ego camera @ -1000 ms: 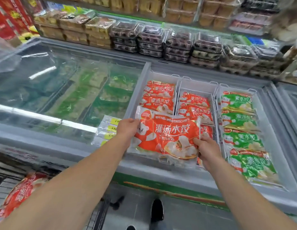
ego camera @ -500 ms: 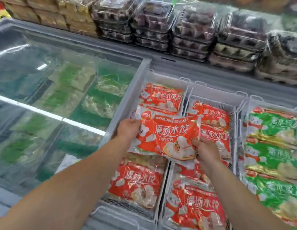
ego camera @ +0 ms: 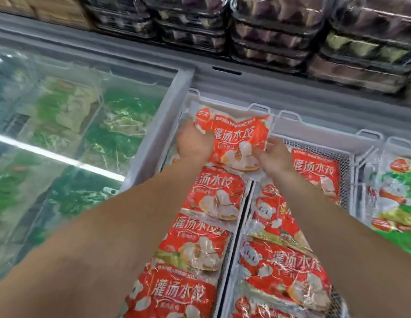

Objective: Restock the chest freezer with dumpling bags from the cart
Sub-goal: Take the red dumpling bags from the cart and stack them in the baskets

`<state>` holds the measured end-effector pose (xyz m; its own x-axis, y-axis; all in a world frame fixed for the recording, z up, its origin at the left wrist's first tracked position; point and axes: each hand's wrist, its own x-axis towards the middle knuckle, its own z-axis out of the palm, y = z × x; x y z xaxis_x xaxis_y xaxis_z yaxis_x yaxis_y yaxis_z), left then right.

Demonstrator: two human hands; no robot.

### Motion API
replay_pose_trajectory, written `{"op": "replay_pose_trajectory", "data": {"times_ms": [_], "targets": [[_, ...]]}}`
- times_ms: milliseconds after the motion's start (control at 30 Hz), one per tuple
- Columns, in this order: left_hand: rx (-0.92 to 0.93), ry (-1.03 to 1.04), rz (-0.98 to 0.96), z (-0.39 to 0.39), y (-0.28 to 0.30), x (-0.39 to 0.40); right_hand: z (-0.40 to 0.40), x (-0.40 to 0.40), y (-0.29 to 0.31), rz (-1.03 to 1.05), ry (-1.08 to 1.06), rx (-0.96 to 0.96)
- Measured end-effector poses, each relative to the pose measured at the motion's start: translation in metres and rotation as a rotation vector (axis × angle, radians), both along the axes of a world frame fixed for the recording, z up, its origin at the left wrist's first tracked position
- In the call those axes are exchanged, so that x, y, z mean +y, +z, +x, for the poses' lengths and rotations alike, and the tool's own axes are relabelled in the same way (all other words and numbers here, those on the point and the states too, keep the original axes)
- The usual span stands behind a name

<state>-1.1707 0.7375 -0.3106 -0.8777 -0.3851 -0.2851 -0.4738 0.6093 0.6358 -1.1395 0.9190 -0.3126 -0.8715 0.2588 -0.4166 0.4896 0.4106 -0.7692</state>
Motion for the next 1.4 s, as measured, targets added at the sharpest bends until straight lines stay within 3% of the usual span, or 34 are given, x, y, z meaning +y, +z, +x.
{"op": "replay_pose_trajectory", "data": {"times_ms": [100, 200, 300, 500, 733, 1100, 1400], "targets": [[-0.086, -0.340, -0.157, 0.007, -0.026, 0.005, -0.007, 0.003, -0.025, 0.484, 0.376, 0.031], [-0.209, -0.613, -0.308, 0.015, -0.055, 0.002, -0.011, 0.004, -0.046, 0.682, 0.608, 0.046], [-0.206, -0.660, -0.381, 0.019, -0.063, -0.004, -0.015, 0.002, -0.056, 0.803, 0.696, -0.007], [-0.217, -0.549, -0.453, 0.015, -0.070, -0.019, -0.027, -0.025, -0.056, 0.791, 0.711, -0.075], [-0.265, -0.569, -0.452, 0.015, -0.061, -0.013, -0.009, -0.026, -0.057, 0.794, 0.640, -0.067], [-0.179, -0.735, -0.420, 0.087, 0.003, -0.017, 0.098, -0.026, 0.009, 0.726, 0.672, -0.073], [-0.013, -0.779, -0.284, 0.202, 0.077, -0.064, 0.223, -0.057, 0.080, 0.814, 0.629, -0.022]]}}
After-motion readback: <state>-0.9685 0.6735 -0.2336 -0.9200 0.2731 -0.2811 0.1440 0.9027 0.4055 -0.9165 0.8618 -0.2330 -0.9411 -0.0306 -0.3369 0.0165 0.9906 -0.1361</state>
